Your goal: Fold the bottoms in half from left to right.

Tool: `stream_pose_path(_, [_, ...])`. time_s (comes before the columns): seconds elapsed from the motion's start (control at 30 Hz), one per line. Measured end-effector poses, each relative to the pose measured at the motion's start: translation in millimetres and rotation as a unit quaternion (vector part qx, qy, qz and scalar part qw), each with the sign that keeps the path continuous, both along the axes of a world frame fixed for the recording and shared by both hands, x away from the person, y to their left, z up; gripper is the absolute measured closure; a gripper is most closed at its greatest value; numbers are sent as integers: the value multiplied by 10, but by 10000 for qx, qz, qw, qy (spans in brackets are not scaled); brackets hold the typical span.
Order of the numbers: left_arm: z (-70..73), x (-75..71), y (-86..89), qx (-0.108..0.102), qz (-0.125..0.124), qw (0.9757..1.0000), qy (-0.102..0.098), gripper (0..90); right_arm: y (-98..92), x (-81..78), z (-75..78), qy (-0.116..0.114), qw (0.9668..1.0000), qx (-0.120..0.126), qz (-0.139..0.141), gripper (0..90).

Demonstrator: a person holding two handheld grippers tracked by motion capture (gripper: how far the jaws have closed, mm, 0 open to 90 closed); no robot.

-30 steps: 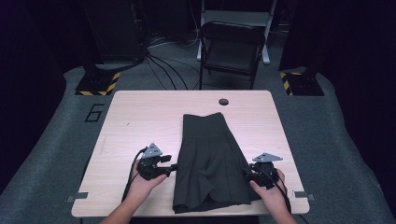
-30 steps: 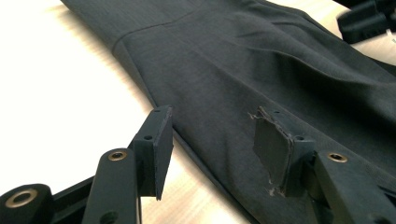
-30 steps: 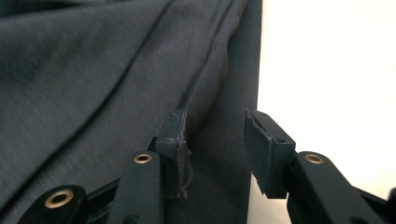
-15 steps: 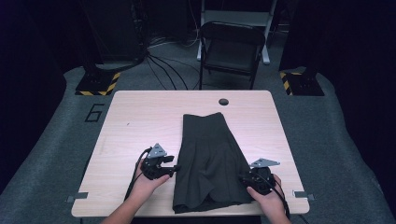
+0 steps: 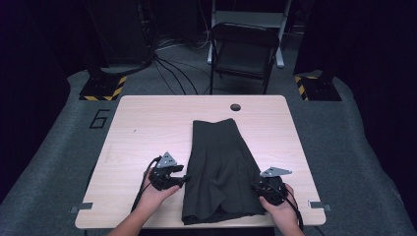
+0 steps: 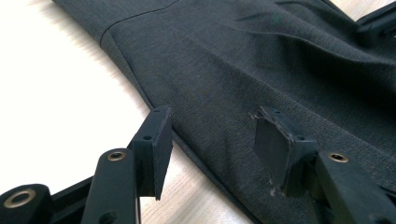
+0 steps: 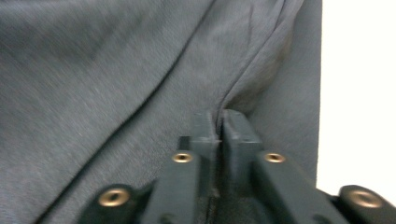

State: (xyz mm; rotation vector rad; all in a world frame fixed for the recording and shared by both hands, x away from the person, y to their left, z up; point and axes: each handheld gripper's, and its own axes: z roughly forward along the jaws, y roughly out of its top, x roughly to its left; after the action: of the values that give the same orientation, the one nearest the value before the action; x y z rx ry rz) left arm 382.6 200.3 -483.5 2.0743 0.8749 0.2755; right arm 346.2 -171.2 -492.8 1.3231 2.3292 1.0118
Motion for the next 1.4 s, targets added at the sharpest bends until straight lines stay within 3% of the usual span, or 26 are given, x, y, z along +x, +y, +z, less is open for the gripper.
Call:
stream_pose_path(0.17, [-2, -4, 3, -93, 94, 9999, -22, 466, -87, -28, 188, -387, 9992, 75, -118, 880])
stream_pose_path(0.23, [0, -1, 8, -54, 68, 10000, -26, 466, -121, -34, 235, -452, 9988, 125, -169, 880])
stream_pose_path(0.27, [-2, 4, 9, -11, 3, 10000, 17, 466, -190, -25, 288, -388, 9985, 270, -274, 879])
stream_pose_path(0.3, [-2, 4, 9, -11, 3, 10000, 17, 465, -219, -22, 287, -347, 9986, 252, -323, 878])
stream_pose_path(0.37, [-19, 4, -10, 8, -6, 10000, 43, 465, -240, -15, 262, -294, 9987, 163, -394, 876])
stream_pose_path(0.4, [-38, 7, -25, 49, -34, 10000, 75, 465, -266, 22, 163, -54, 9991, -151, -397, 861])
stream_pose_path(0.5, [-90, 13, -45, 75, -5, 9999, 86, 464, -272, 66, 51, 275, 9983, -168, -477, 727])
stream_pose_path(0.6, [-142, 30, -49, 30, 57, 9999, 138, 456, -269, 76, 57, 200, 9980, -134, -581, 663])
stream_pose_path(0.7, [-187, 52, -58, 37, 105, 9998, 167, 450, -275, 92, 34, -35, 9977, -207, -637, 595])
stream_pose_path(0.83, [-225, 62, -100, 105, 81, 9998, 123, 439, -287, 140, -38, -50, 9983, -133, -567, 548])
stream_pose_path(0.93, [-247, 61, -125, 85, 102, 9998, 123, 434, -298, 156, -63, -53, 9986, -149, -512, 532])
stream_pose_path(1.17, [-344, 84, -170, 274, 208, 9993, 173, 401, -292, 189, -150, 82, 9988, -26, -480, 500])
stream_pose_path(1.4, [-389, 80, -214, 223, 150, 9995, 174, 473, -276, 203, -194, 184, 9988, 21, -455, 510])
